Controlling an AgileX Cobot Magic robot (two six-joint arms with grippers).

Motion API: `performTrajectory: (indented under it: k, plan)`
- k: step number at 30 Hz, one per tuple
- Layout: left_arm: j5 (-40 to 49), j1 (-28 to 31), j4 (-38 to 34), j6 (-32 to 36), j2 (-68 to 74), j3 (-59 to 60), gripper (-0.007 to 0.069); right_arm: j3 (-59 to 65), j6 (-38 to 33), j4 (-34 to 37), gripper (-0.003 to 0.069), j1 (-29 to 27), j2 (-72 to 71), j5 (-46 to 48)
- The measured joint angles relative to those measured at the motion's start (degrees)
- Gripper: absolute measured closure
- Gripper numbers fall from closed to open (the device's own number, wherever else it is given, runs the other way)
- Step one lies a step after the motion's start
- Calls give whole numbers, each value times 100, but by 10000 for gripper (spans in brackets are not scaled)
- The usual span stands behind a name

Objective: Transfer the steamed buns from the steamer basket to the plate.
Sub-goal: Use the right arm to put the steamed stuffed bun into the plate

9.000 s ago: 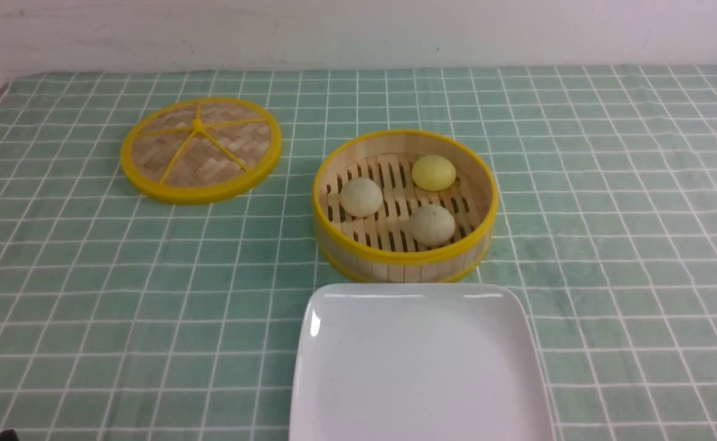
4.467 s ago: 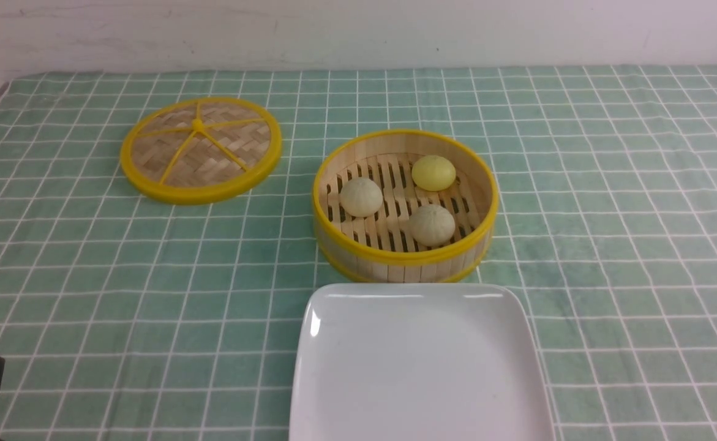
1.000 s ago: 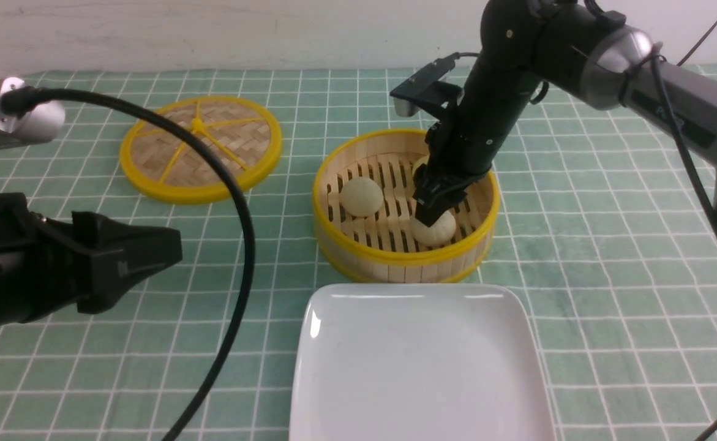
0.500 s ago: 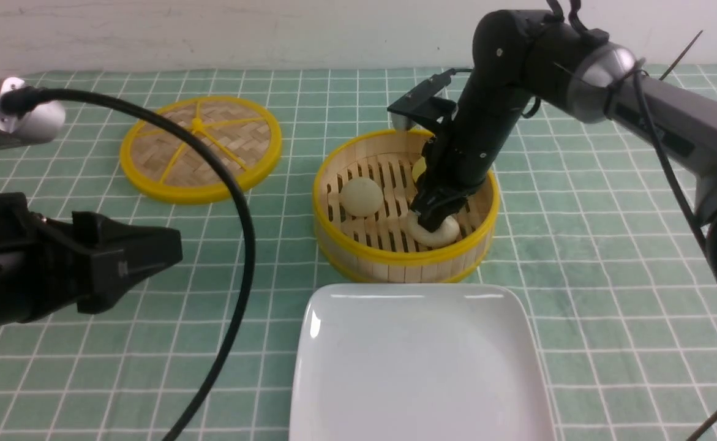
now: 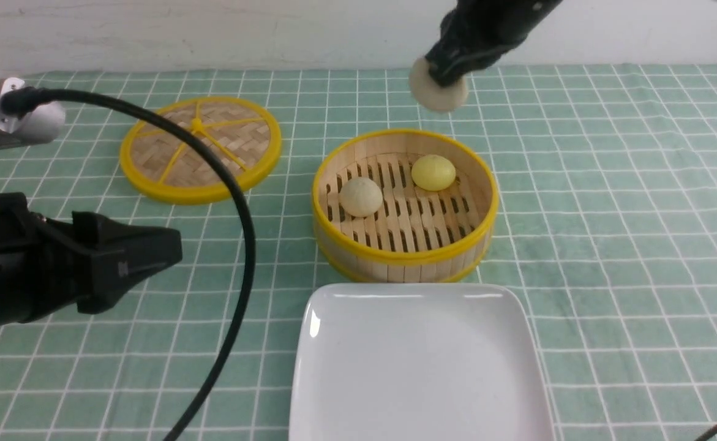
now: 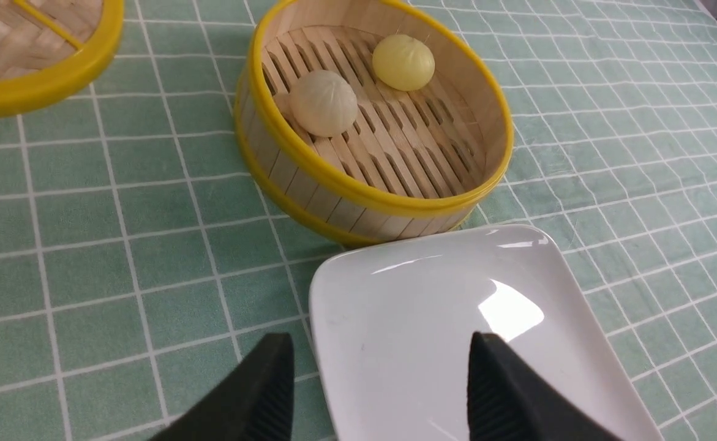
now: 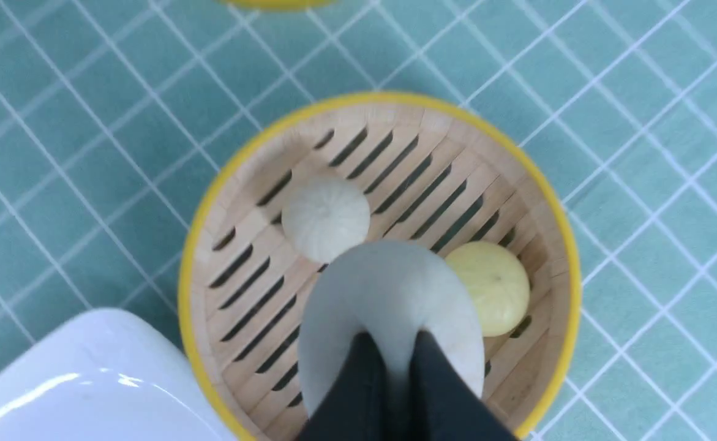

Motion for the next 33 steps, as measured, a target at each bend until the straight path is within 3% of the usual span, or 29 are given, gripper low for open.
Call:
performTrajectory:
  k: [7, 16, 21, 25, 33]
  plan:
    - [-61, 0, 0, 0, 0, 0, 221, 322, 451, -14, 635, 0, -762, 38]
    - [-129, 0, 0, 0, 0, 0, 221, 2997, 521, 304, 635, 0, -2480, 43]
    - [-129, 0, 0, 0, 0, 0, 221, 4810, -351, 1090, 635, 0, -2584, -26]
    - [-129, 0, 0, 0, 0, 0, 221, 5720, -992, 1238, 635, 0, -2238, -678]
    - [-129, 0, 0, 0, 0, 0, 221, 6115, -2154, 1414, 635, 0, -1286, -1848]
